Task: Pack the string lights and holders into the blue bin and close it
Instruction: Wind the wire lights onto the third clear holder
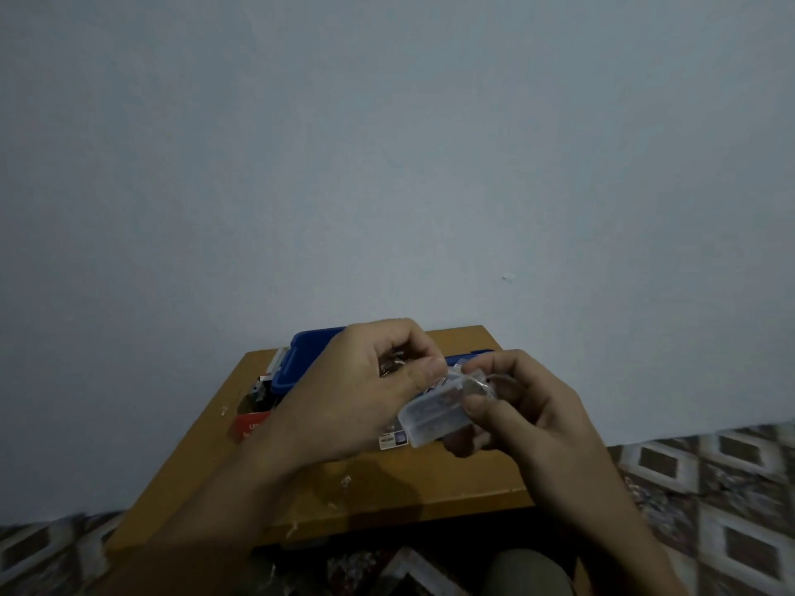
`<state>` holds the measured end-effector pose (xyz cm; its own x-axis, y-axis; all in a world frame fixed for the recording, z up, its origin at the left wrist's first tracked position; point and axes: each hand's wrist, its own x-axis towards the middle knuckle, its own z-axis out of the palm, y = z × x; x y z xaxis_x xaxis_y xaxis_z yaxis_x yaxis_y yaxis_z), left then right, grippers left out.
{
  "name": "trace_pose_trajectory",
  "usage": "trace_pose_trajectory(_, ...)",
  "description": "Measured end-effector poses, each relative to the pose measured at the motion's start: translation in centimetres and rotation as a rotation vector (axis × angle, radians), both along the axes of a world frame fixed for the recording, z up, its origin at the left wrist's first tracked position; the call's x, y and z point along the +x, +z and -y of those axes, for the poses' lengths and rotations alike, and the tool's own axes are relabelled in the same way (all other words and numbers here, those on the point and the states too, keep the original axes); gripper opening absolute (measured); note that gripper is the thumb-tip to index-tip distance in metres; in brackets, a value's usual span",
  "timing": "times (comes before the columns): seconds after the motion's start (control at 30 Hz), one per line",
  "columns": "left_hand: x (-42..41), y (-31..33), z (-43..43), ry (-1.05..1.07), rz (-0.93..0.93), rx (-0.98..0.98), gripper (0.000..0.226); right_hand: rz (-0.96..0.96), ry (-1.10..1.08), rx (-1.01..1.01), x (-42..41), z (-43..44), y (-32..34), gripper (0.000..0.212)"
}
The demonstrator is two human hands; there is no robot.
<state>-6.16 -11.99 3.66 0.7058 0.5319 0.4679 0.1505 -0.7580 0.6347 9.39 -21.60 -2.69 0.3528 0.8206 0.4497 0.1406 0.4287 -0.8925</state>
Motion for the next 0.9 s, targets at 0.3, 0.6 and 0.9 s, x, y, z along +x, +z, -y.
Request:
trace_pose_trajectory(0.3, 0.4, 0.2, -2.2, -0.114, -0.192, -0.117, 0.017, -0.088, 0.127, -0.012, 1.2, 0.2, -0.1, 0.02)
trace_pose_trajectory(0.6, 0.9, -1.6, -4.1, -0.388, -0.048, -0.774, 0.009, -0.279, 0.339, 0.015, 0.8, 0.9, 0.6, 0.027)
trace_pose_trajectory(0.9, 2.1, -6.0, -0.5, -0.335, 0.403, -0.829, 0.017, -0.417, 0.162, 0.086, 0.1, -0.2, 0.3, 0.041)
